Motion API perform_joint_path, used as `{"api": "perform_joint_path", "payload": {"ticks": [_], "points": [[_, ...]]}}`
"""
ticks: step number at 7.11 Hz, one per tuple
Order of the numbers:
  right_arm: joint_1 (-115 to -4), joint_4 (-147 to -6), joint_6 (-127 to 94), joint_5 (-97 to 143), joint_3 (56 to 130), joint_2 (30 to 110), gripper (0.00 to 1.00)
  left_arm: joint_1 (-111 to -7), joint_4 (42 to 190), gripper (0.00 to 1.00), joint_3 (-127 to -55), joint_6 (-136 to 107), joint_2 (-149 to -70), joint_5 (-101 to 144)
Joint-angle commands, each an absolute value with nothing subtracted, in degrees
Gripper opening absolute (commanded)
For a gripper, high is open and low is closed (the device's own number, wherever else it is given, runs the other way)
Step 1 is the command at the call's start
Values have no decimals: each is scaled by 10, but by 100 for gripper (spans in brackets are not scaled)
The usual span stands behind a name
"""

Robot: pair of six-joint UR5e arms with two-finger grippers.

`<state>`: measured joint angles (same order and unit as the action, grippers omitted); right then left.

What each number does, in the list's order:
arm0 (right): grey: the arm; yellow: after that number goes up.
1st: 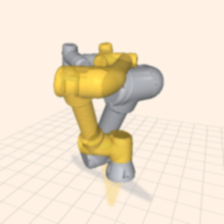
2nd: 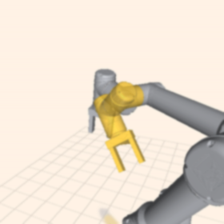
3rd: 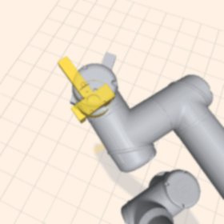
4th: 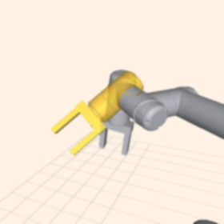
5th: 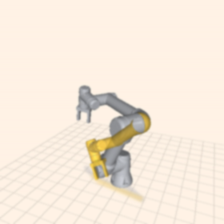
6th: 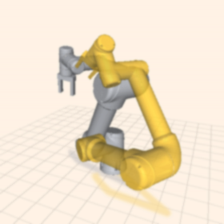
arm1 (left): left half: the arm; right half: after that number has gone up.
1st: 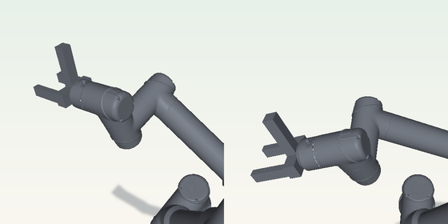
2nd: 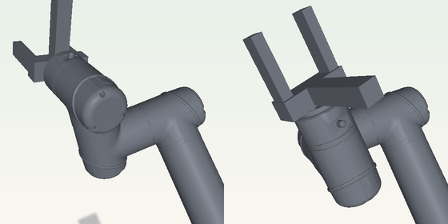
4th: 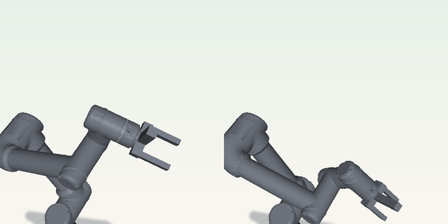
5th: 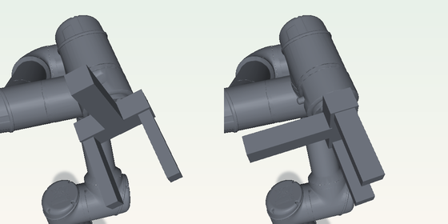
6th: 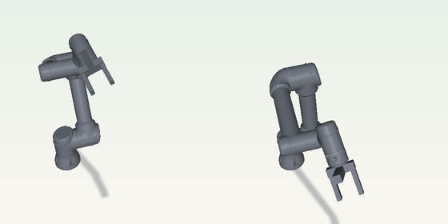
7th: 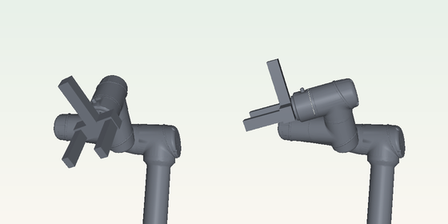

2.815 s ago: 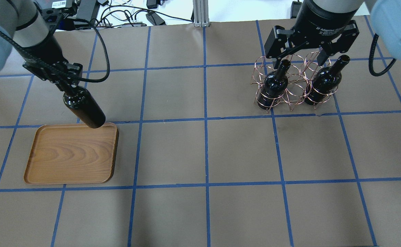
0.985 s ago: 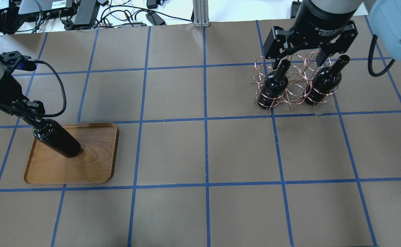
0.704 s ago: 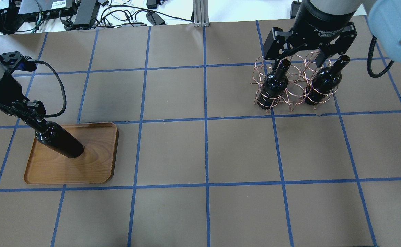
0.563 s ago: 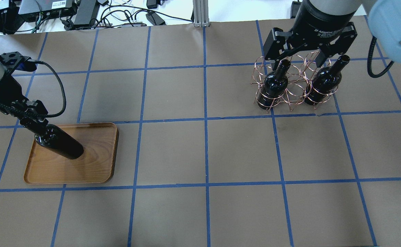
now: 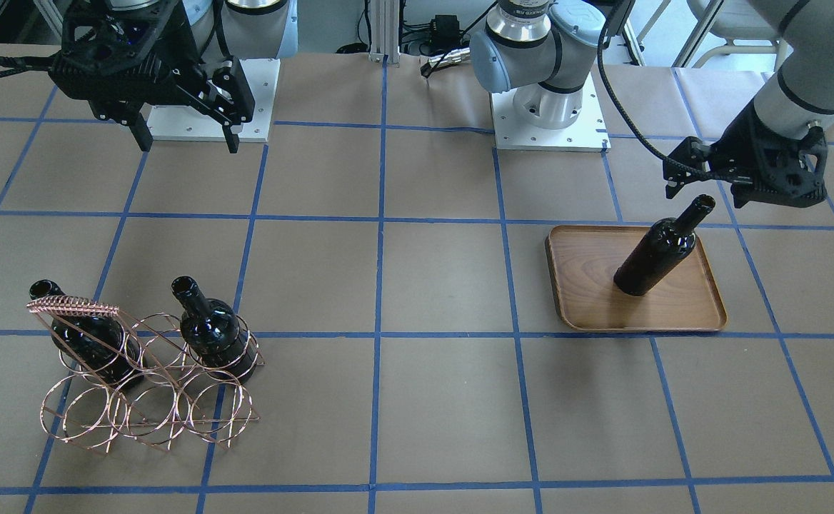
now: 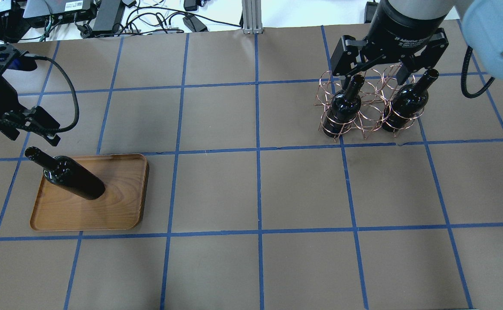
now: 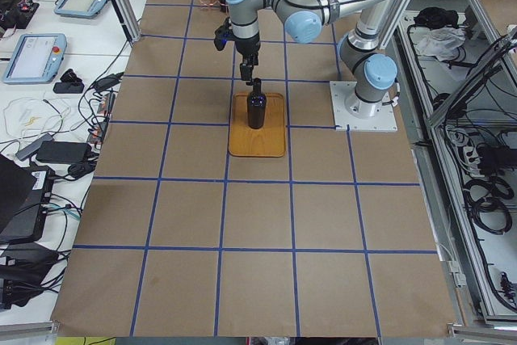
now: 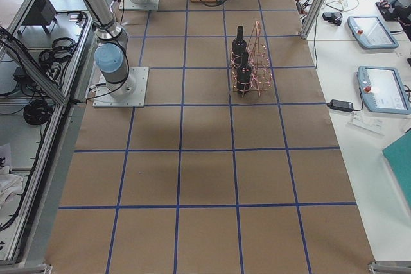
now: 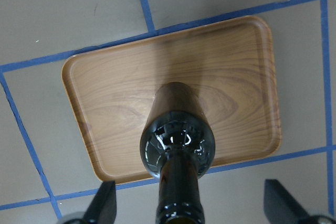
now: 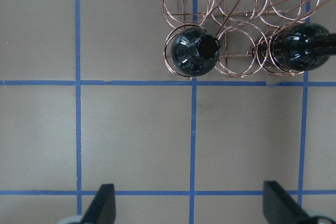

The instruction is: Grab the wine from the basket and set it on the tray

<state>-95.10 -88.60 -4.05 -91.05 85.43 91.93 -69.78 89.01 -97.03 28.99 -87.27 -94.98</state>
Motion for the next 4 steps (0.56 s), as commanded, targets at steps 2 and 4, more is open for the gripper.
{"api": "perform_joint_path", "payload": {"ticks": [2,4], "points": [[-952,-887,-40,-910,854,918,100,-797,912,100,-928,105,-868,-943],[-951,-890,-40,-907,854,918,100,-860,911,100,-915,84,-861,-915]]}}
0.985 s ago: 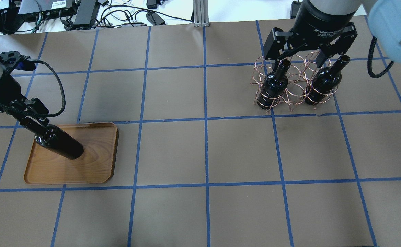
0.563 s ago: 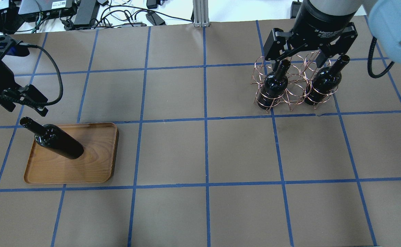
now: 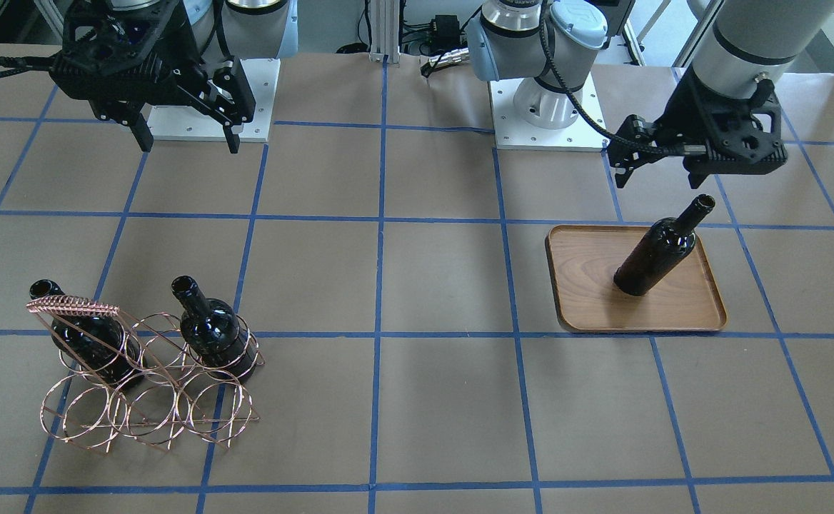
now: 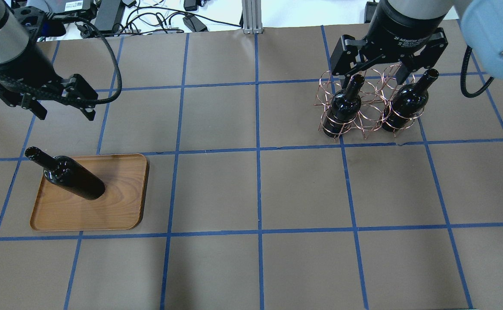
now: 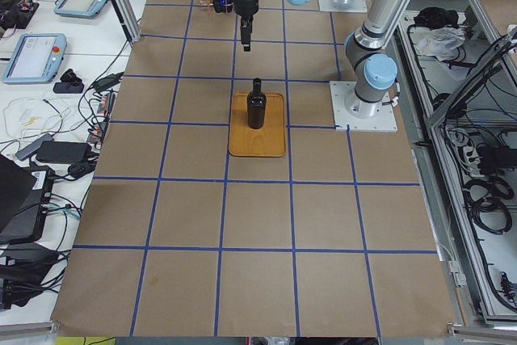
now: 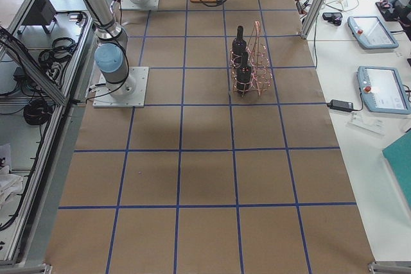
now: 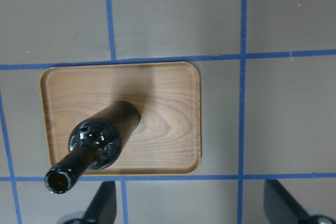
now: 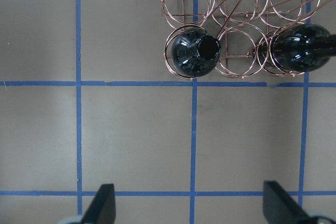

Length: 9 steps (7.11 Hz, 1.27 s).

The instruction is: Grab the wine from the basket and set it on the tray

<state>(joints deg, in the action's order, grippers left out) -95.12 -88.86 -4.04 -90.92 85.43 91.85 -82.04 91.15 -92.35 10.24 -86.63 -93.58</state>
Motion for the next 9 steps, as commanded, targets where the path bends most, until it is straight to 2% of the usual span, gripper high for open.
{"api": "perform_joint_path", "payload": {"ticks": [1,9], "points": [[-951,-890,-40,-907,854,918,100,-873,913,100,-915,83,-855,-909],[-951,-890,-40,-909,854,918,100,-896,932,100,-920,83,-838,-883]]}}
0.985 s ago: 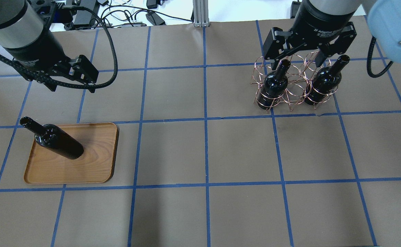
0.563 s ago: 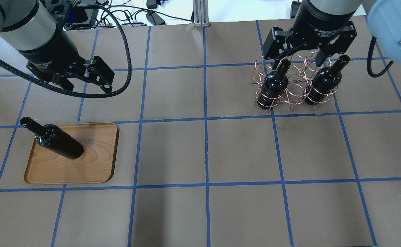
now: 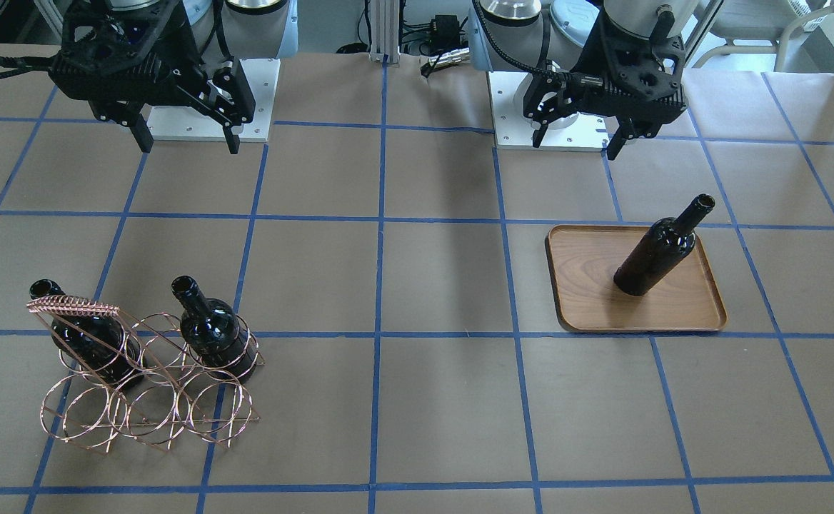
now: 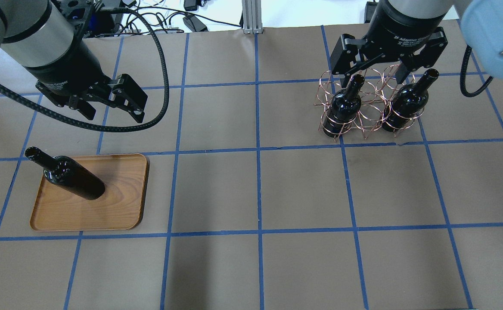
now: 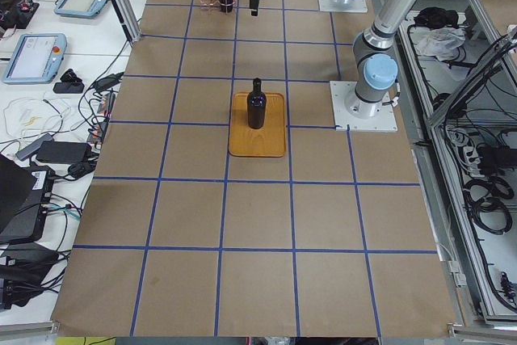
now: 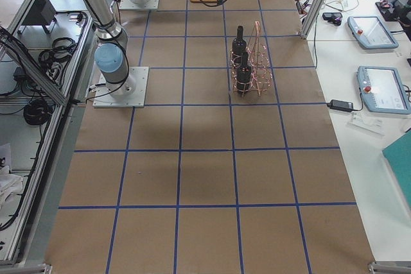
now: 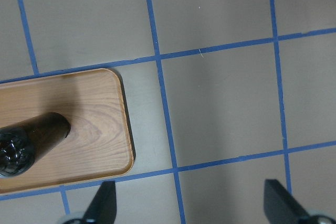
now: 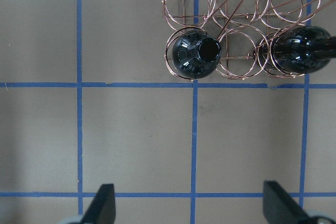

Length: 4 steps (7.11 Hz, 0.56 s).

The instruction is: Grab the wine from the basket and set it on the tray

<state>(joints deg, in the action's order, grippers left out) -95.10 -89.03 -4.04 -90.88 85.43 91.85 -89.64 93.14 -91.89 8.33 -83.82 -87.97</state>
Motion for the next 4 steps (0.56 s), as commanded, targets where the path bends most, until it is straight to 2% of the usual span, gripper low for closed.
{"api": "perform_joint_path", "payload": {"ticks": [1,4], "points": [[-951,-891,-40,-908,854,918,100,-896,932,100,-921,83,-837,-883],[-951,-891,-40,-908,854,918,100,-896,932,100,-922,83,-837,-886]]}}
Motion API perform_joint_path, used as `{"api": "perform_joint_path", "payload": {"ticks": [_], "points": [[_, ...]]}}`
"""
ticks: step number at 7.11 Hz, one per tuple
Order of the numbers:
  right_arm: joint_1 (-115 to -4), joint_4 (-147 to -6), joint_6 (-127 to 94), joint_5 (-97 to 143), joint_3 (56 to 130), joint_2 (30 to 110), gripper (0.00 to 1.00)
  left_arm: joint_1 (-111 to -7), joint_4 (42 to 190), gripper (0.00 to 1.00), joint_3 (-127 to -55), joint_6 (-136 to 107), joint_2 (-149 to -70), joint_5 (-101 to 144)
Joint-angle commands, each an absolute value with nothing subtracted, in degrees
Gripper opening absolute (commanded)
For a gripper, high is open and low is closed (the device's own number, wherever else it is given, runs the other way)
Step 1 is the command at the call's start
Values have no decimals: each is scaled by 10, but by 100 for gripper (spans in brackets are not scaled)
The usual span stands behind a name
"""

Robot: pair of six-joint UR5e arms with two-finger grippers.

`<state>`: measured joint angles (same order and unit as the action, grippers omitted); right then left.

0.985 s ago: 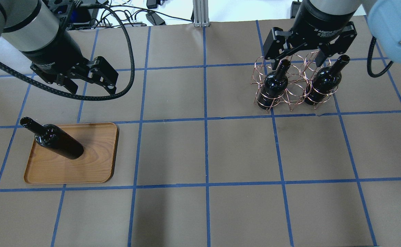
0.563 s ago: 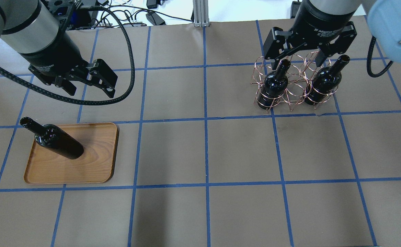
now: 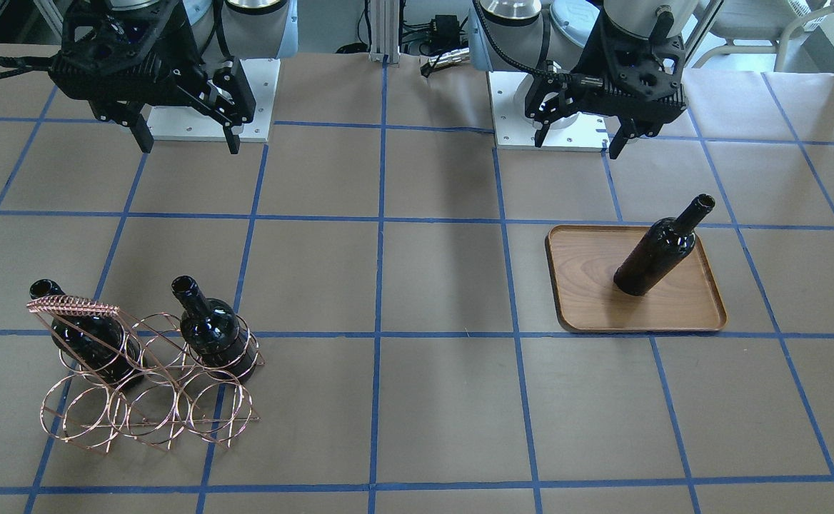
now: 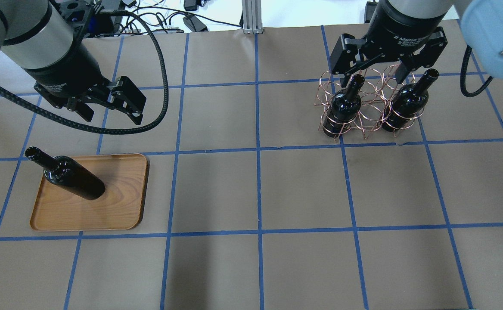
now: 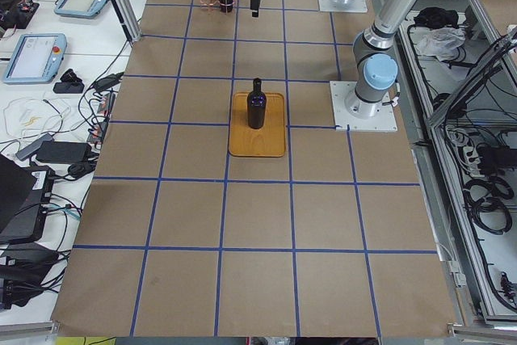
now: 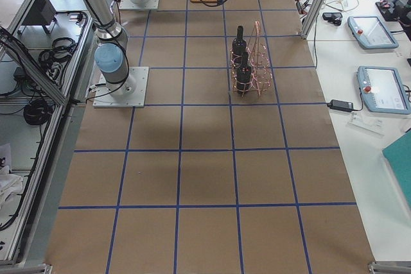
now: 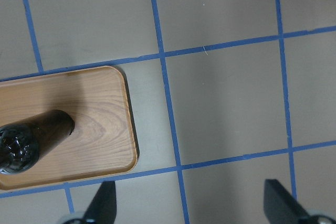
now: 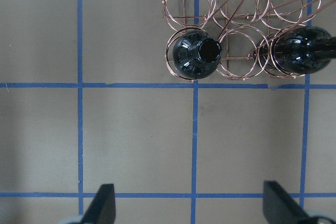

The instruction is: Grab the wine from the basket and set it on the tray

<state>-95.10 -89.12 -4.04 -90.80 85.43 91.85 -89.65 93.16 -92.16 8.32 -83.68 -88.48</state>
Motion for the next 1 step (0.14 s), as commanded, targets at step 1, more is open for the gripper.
{"api": "perform_joint_path", "payload": {"ticks": [1], "points": [[-951,-891,-40,-908,854,918,100,-896,932,100,-923,83,-837,-886]]}}
